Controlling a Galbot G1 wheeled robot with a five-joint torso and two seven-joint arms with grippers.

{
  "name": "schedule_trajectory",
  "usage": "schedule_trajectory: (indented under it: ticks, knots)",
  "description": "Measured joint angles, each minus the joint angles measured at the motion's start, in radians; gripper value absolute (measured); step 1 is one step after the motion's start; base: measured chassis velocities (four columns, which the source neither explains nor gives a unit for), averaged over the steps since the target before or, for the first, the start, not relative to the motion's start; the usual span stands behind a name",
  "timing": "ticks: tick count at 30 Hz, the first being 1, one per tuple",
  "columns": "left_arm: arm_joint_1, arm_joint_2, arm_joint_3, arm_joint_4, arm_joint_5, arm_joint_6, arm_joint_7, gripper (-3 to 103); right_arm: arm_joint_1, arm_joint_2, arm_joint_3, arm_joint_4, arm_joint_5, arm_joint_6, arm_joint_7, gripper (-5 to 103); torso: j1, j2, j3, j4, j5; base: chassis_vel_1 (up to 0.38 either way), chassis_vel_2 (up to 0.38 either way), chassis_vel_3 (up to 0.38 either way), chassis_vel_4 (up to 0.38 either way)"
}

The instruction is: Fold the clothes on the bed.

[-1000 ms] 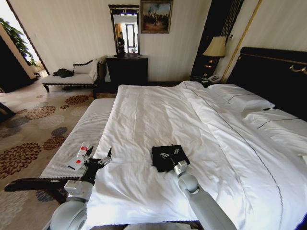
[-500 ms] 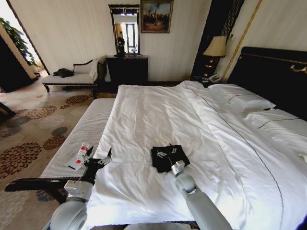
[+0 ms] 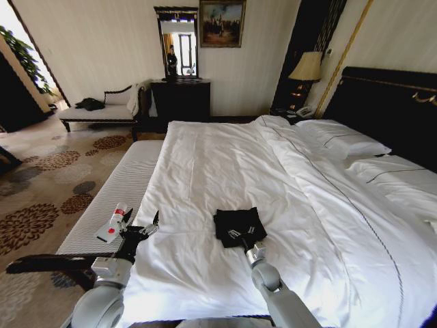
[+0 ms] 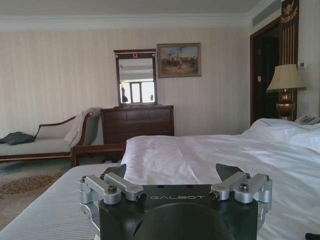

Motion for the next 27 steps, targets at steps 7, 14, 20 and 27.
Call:
schedule_trajectory:
  ticks: [7,14,20,27]
  knots:
    - [0.000,0.000,0.000,0.000,0.000,0.000,0.000,100,0.043,-0.012,0.065,-0.082,0.024,0.016,0.006,100,0.000,0.000,0.000,-0.0002,0.0005,0.000,0.000,0.000,0.000]
    - [0.000,0.000,0.000,0.000,0.000,0.000,0.000,100,0.054,-0.029,0.057,-0.030,0.047,0.011,0.019,100,0.000,0.000,0.000,-0.0003,0.0000,0.000,0.000,0.000,0.000]
    - [0.000,0.000,0.000,0.000,0.000,0.000,0.000,100,0.068,-0.017,0.002,-0.077,-0.046,0.021,0.021,100,0.000,0.000,0.000,0.0000,0.0003,0.000,0.000,0.000,0.000]
    - [0.000,0.000,0.000,0.000,0.000,0.000,0.000,100,0.087,-0.023,-0.016,-0.056,-0.068,0.010,0.037,100,0.000,0.000,0.000,-0.0003,0.0004,0.000,0.000,0.000,0.000]
